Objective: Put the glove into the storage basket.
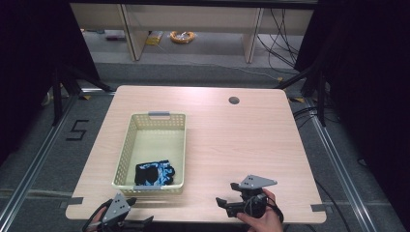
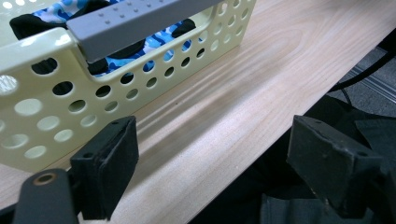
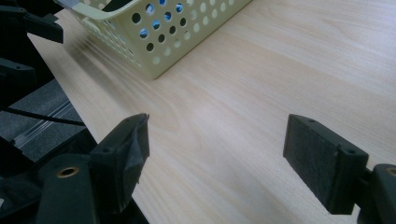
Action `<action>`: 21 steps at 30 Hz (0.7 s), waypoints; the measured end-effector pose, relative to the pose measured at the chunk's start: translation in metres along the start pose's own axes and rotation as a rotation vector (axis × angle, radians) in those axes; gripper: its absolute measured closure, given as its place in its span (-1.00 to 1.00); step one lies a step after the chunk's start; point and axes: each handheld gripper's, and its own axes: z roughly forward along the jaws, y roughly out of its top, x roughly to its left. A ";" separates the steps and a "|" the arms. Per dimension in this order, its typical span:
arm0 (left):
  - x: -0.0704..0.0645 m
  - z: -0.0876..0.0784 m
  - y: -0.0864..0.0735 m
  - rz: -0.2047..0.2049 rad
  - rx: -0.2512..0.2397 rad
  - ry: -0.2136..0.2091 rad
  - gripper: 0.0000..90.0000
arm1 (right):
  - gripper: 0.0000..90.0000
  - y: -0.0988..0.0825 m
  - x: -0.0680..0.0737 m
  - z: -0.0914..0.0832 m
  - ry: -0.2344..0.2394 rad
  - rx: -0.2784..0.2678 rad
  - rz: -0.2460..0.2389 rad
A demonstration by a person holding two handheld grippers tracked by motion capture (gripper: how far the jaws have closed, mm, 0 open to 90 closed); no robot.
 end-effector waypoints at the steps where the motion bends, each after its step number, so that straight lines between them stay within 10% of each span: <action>1: 0.000 0.000 0.000 0.001 0.000 0.001 -0.65 | -0.47 -0.001 0.002 -0.002 -0.007 0.008 0.017; 21: 0.001 0.000 -0.001 0.017 0.014 0.009 -0.65 | -0.63 -0.025 0.009 -0.013 -0.082 0.061 -0.033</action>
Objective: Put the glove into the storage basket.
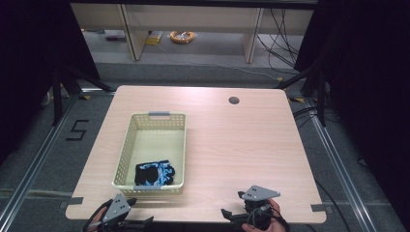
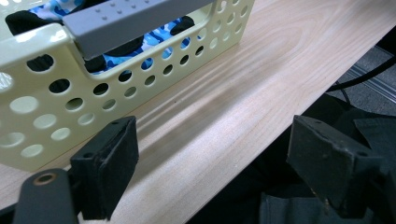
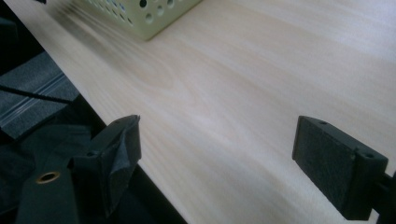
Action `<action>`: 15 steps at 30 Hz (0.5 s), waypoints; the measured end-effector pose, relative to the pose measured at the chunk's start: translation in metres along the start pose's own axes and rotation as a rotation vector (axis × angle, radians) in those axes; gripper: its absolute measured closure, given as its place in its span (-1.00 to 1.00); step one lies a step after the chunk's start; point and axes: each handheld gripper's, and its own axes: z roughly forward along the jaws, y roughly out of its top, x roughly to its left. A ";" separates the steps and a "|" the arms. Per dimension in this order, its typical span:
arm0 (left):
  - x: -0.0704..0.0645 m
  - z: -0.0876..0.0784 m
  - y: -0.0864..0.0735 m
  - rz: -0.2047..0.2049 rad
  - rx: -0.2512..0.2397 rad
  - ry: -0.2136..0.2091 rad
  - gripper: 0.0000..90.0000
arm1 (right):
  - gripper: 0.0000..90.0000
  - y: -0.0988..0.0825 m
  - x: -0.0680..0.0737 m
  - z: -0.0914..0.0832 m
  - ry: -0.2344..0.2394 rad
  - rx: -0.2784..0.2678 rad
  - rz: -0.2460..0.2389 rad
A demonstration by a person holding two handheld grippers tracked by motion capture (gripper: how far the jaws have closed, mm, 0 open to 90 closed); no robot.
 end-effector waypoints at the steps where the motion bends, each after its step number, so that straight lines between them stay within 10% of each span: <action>1: 0.000 0.000 0.000 -0.001 -0.001 0.000 -0.65 | -0.63 -0.002 0.000 0.000 -0.008 0.001 -0.005; 15: -0.001 0.001 0.000 -0.004 0.016 -0.022 -0.65 | -0.63 -0.021 0.007 -0.002 -0.027 0.038 -0.050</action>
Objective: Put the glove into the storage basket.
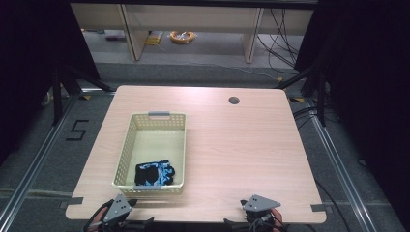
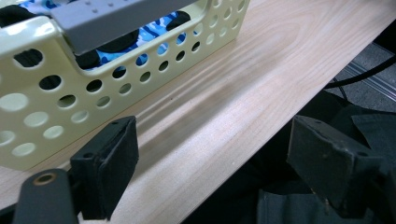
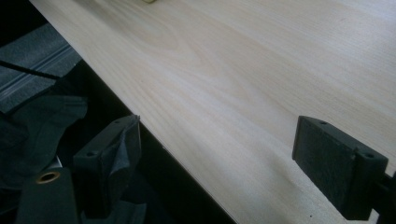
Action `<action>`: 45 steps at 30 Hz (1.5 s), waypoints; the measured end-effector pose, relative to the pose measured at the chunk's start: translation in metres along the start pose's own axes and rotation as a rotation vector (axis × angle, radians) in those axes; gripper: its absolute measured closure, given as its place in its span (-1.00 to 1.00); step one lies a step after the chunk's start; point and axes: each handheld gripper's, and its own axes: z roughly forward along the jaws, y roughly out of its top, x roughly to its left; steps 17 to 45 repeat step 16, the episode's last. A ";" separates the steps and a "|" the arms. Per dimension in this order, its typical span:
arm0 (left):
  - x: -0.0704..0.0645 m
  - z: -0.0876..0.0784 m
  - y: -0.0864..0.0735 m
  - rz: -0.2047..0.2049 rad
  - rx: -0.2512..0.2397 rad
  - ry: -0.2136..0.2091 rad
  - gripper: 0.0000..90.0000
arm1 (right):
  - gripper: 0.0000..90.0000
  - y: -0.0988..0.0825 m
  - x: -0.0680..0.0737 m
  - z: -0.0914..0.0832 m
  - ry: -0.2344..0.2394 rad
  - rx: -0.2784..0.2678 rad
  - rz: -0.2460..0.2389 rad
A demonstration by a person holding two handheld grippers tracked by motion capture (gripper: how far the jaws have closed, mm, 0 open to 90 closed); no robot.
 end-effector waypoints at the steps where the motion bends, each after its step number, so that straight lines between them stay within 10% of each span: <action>1: 0.001 0.000 0.000 0.020 0.016 0.009 -0.65 | -0.63 0.000 0.001 0.000 0.001 0.002 0.000; 45: 0.000 0.001 0.000 0.013 0.005 0.008 -0.65 | -0.63 0.002 0.001 0.003 0.013 0.013 -0.021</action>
